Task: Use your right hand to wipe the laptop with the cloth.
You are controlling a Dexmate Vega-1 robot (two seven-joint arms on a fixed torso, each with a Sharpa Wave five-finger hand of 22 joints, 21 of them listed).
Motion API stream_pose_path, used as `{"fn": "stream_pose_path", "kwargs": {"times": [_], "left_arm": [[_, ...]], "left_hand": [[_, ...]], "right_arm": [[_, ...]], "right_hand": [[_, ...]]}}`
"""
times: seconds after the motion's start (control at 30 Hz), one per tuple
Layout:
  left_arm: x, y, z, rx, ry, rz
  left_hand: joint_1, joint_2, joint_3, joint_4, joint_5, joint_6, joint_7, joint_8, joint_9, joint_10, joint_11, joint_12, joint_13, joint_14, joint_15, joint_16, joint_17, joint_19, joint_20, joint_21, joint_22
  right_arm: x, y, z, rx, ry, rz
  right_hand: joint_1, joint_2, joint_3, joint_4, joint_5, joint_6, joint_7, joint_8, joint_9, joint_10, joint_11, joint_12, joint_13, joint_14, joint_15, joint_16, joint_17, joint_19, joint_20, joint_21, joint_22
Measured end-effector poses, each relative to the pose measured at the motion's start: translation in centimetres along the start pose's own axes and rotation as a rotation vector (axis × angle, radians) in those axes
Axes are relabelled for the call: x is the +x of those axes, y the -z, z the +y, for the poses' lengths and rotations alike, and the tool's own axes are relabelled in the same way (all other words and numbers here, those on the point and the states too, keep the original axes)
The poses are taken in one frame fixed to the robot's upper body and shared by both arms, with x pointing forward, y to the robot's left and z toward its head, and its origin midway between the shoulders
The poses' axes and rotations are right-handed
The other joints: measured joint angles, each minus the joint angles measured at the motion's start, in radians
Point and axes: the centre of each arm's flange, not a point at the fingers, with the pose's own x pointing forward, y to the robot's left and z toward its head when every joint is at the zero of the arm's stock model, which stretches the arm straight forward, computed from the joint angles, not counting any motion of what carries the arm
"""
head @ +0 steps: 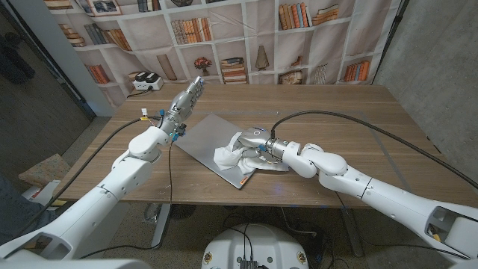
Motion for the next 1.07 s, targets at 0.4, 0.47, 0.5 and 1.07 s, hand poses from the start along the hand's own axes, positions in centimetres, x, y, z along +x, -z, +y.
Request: {"fn": "stream_pose_path", "kwargs": {"times": [0.4, 0.47, 0.5, 1.07], "left_arm": [[0.1, -0.2, 0.6, 0.009, 0.009, 0.002], [0.1, -0.2, 0.7, 0.01, 0.01, 0.001], [0.1, -0.2, 0.7, 0.011, 0.01, 0.001], [0.1, -0.5, 0.6, 0.012, 0.009, -0.004]], "left_hand": [[0.0, 0.0, 0.0, 0.0, 0.0, 0.0, 0.0, 0.0, 0.0, 0.0, 0.0, 0.0, 0.0, 0.0, 0.0, 0.0, 0.0, 0.0, 0.0, 0.0, 0.0], [0.0, 0.0, 0.0, 0.0, 0.0, 0.0, 0.0, 0.0, 0.0, 0.0, 0.0, 0.0, 0.0, 0.0, 0.0, 0.0, 0.0, 0.0, 0.0, 0.0, 0.0], [0.0, 0.0, 0.0, 0.0, 0.0, 0.0, 0.0, 0.0, 0.0, 0.0, 0.0, 0.0, 0.0, 0.0, 0.0, 0.0, 0.0, 0.0, 0.0, 0.0, 0.0], [0.0, 0.0, -0.003, -0.003, 0.0, 0.0, 0.0, 0.0, 0.0, 0.0, 0.0, 0.0, 0.0, 0.0, 0.0, 0.0, 0.0, 0.0, 0.0, 0.0, 0.0]], "right_arm": [[0.1, -0.5, -0.2, 0.004, 0.015, 0.003], [0.1, -0.6, -0.3, 0.004, 0.021, 0.003], [0.1, -0.6, -0.3, 0.004, 0.024, 0.003], [-0.2, -0.2, -1.7, 0.013, 0.063, 0.006]], "right_hand": [[-0.001, -0.001, 0.0, 0.0, 0.0, 0.002, 0.001, 0.0, 0.002, 0.0, 0.0, -0.002, 0.001, 0.0, 0.0, 0.0, 0.0, -0.002, -0.002, 0.0, -0.005], [-0.001, -0.001, 0.0, 0.0, 0.0, 0.002, 0.001, 0.0, 0.004, 0.0, 0.0, -0.002, 0.001, 0.0, 0.0, 0.0, 0.0, -0.002, -0.002, 0.0, -0.005], [0.001, 0.001, 0.0, 0.0, 0.0, 0.002, 0.001, 0.0, 0.005, 0.0, 0.0, -0.002, 0.001, 0.0, 0.0, 0.0, -0.001, -0.002, -0.002, 0.0, -0.005], [0.003, 0.003, 0.0, 0.0, 0.0, 0.005, -0.001, -0.002, 0.002, 0.0, 0.0, -0.007, 0.006, -0.002, 0.002, -0.004, 0.0, -0.002, -0.002, 0.006, -0.005]]}}
